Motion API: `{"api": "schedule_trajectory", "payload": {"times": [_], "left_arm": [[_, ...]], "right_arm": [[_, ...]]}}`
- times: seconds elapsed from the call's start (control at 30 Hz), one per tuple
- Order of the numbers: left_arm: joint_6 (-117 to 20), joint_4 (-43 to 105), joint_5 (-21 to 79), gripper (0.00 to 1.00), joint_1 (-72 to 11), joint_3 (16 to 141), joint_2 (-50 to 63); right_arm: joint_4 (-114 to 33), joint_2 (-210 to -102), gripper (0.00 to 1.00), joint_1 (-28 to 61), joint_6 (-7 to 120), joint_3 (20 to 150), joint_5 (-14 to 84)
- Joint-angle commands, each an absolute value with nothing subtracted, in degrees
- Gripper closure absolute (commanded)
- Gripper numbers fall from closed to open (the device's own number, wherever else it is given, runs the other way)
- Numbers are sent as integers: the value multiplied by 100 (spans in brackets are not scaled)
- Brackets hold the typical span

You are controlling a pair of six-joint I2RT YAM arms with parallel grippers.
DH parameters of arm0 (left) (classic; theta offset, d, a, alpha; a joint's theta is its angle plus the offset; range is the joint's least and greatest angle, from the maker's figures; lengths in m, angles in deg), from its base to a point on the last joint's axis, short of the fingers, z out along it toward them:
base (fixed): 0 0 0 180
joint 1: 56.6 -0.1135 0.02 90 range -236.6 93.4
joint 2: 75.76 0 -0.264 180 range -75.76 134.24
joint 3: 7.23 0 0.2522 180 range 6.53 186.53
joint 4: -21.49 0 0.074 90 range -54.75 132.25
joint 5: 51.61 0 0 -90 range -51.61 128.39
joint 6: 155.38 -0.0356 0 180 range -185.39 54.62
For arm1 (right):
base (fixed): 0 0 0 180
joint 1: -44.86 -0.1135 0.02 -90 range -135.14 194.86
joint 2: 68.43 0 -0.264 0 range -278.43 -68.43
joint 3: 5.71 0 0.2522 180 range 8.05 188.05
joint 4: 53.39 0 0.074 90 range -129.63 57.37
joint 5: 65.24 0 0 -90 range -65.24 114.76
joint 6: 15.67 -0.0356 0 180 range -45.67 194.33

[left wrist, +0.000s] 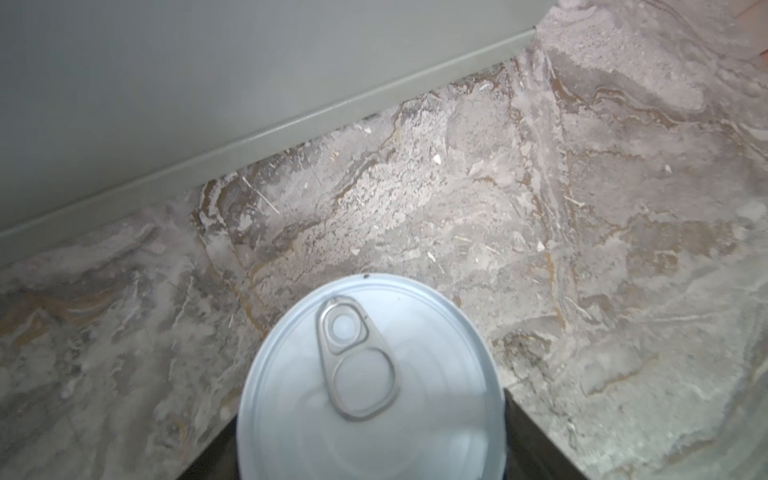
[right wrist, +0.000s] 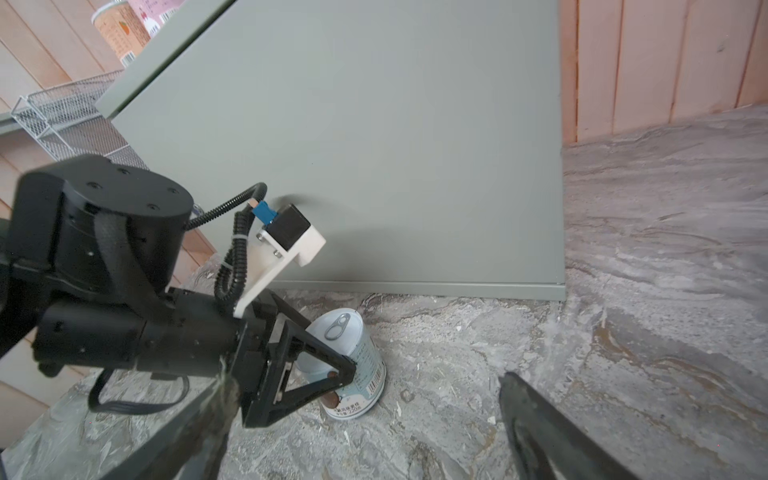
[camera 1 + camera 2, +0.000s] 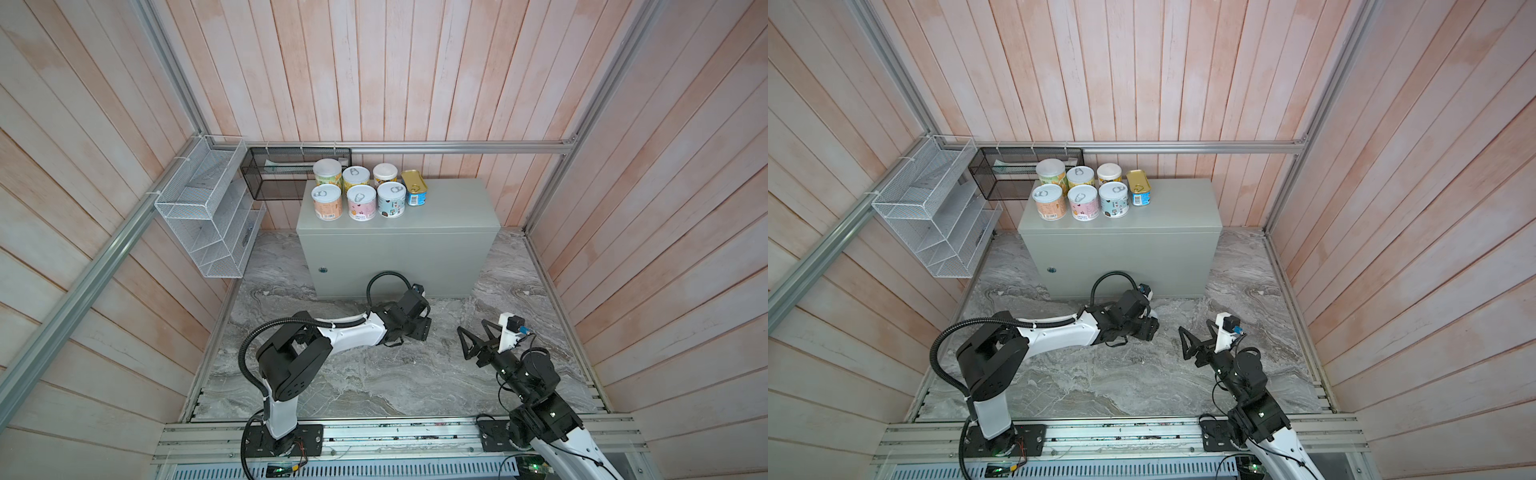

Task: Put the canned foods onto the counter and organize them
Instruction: 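Reach the left gripper over the white-lidded floor can and grasp it, then lift the can with the left gripper toward the approaching right gripper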

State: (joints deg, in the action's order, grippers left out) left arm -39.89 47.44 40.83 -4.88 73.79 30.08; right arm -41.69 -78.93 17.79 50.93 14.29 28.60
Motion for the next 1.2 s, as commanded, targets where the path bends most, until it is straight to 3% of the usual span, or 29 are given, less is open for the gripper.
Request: {"api": "schedule_trajectory", "payload": {"times": [0.0, 0.17, 0.6, 0.87, 1.17], "left_arm": [[-3772, 4762, 3634, 43, -597, 7338, 2455], [-3720, 5335, 3202, 44, -818, 7351, 1936], [-3790, 6159, 3051, 44, -1055, 7334, 876], [-3741, 6270, 2544, 44, -1123, 7438, 462], [-3769, 6372, 2424, 45, -1152, 7429, 91]], "right_arm": [[-4434, -8301, 2, 1797, 5245, 1482, 3213], [-5066, -8978, 2, 1669, 5409, 1477, 3750], [-6367, -10676, 2, 757, 6289, 1967, 3561], [-6920, -11359, 5, 749, 6642, 2496, 4247], [-7378, -12059, 2, 742, 6553, 2885, 4315]]}}
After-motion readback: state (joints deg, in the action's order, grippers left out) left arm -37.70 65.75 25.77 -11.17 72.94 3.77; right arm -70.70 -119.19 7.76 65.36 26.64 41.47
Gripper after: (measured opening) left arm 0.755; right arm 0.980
